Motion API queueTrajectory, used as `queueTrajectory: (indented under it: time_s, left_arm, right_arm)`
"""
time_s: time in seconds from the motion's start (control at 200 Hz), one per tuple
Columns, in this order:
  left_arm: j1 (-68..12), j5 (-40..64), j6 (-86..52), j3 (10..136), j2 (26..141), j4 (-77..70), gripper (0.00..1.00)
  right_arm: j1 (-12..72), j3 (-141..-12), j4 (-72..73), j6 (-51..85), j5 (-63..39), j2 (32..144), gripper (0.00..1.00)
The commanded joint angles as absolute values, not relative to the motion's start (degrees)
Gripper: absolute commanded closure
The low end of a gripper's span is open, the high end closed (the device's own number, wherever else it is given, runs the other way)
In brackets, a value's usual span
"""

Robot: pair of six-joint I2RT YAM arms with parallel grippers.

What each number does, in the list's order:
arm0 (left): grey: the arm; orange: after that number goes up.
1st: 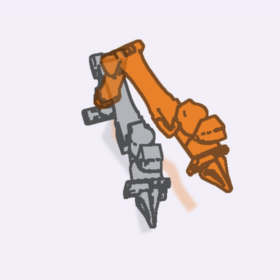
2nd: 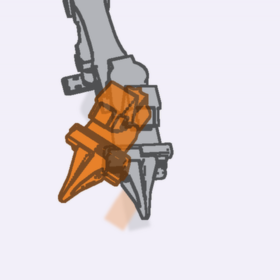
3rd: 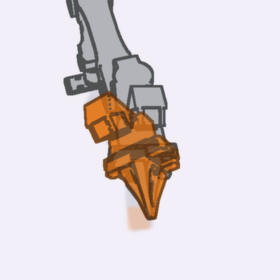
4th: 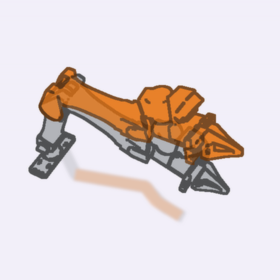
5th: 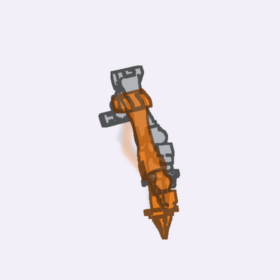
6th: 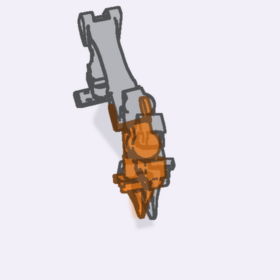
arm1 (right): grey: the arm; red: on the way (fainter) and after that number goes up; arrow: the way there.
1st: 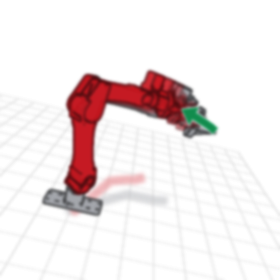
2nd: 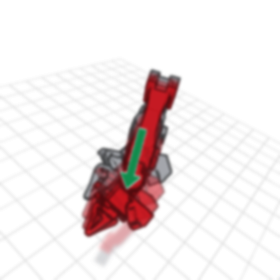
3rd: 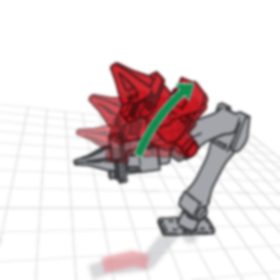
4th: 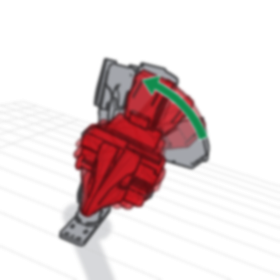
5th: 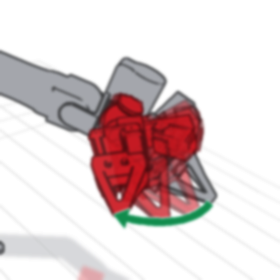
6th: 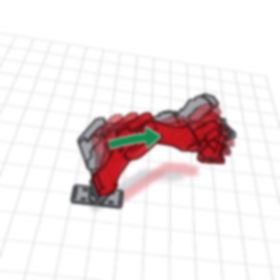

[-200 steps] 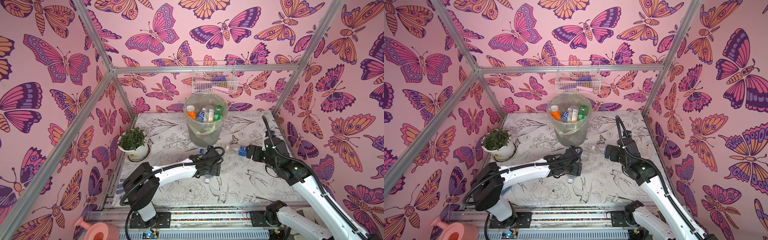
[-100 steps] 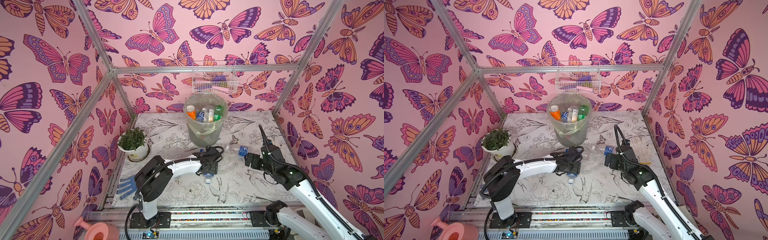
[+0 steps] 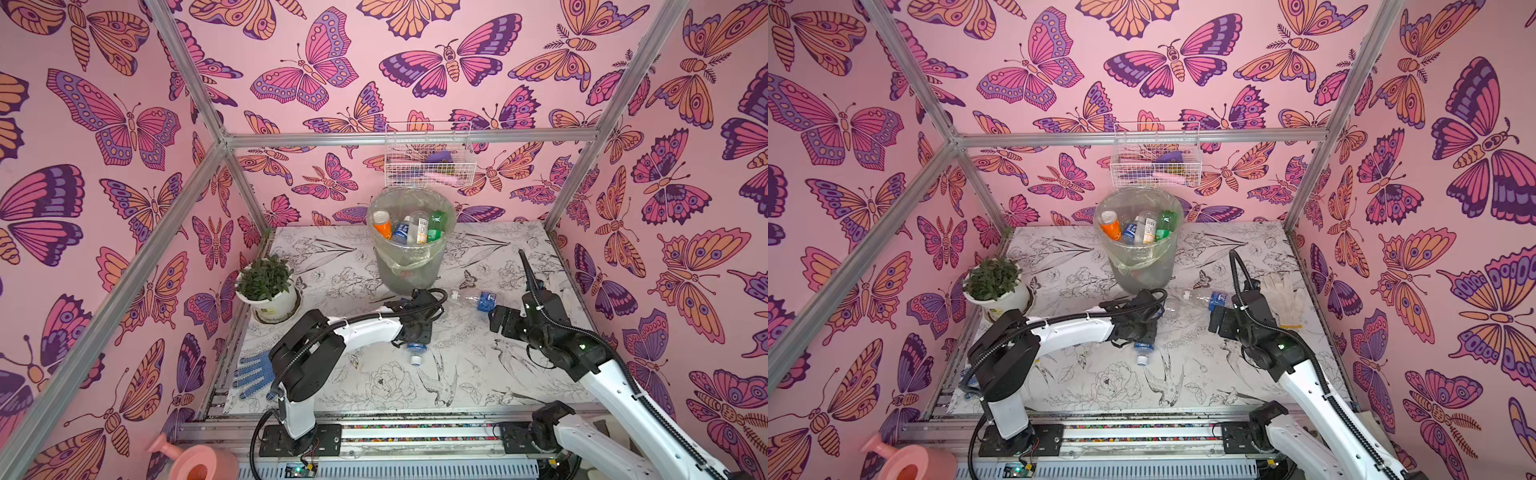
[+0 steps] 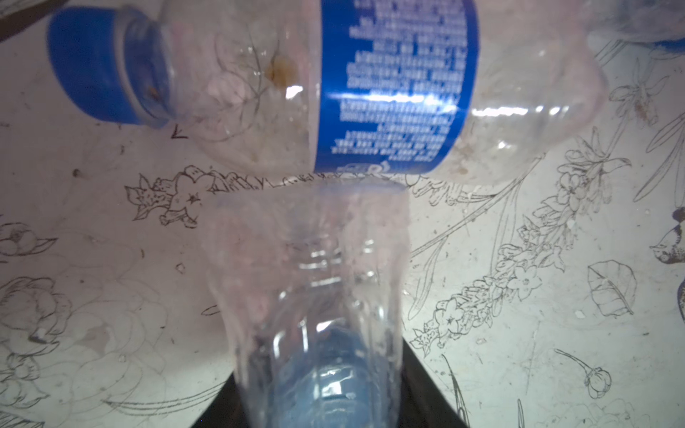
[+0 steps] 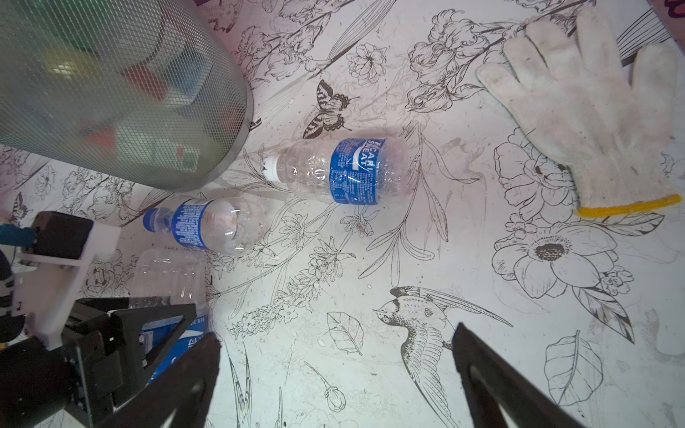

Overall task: Throw the plastic bottles in the bin
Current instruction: Pick up the plastic bottle from the center of the table.

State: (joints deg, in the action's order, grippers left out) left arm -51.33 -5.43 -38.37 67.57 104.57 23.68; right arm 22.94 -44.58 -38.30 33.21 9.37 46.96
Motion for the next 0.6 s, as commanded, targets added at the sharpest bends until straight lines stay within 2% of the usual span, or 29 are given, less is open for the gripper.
queueTrajectory:
  time_s: [0.0, 0.361, 0.596]
  left_arm:
    - [-51.0, -6.6, -37.6, 66.1, 100.6, 27.1, 0.72]
    - [-51.8, -9.4, -36.0, 64.4, 89.7, 30.2, 0.76]
    - [-56.8, -11.7, -29.1, 64.8, 78.7, 30.3, 0.76]
  right_arm:
    - [22.6, -43.6, -37.6, 34.3, 9.4, 46.1, 0.01]
    - [22.6, -43.5, -36.7, 34.9, 8.7, 46.4, 0.01]
    - [22.6, -43.1, -37.0, 34.7, 9.3, 45.7, 0.01]
